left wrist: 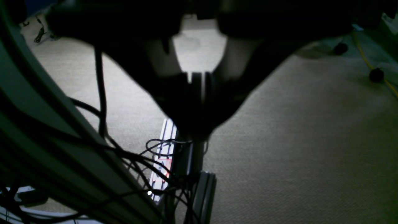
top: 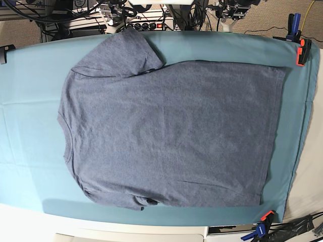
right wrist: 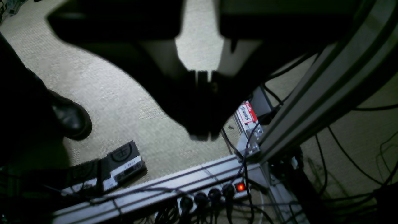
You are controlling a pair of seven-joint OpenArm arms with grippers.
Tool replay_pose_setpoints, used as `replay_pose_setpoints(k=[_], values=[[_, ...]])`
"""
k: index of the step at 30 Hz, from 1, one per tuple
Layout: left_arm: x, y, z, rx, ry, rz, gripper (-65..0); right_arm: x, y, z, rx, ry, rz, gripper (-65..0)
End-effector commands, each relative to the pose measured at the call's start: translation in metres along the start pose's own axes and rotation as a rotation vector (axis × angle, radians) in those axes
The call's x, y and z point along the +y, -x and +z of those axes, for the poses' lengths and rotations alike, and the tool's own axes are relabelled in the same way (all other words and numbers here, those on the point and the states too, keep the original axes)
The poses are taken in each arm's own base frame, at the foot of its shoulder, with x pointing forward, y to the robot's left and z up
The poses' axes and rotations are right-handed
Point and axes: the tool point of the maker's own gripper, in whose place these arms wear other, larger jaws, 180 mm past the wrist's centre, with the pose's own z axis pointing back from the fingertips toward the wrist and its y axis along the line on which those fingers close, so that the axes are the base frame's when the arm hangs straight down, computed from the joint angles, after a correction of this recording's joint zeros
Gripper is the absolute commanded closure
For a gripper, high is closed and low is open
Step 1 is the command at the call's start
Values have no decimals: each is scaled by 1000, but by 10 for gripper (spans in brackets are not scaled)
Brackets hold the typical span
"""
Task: Fold the T-shirt properly
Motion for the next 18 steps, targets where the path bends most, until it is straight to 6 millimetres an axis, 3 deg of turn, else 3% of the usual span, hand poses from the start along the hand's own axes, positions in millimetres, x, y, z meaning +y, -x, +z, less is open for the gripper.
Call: replay_pose_setpoints(k=[1,7,13,18], values=[[1,5,0,20,0,0,0,-3,2,0,6,4,-2,0],[4,50,0,87,-4,5,0,-12,39,6,61,18,4,0],[5,99,6,138,2,4,0,-41,73,16,85,56,22,0],[23,126,18,127,-4,-17,0,-75,82,29,51,95,59,0]])
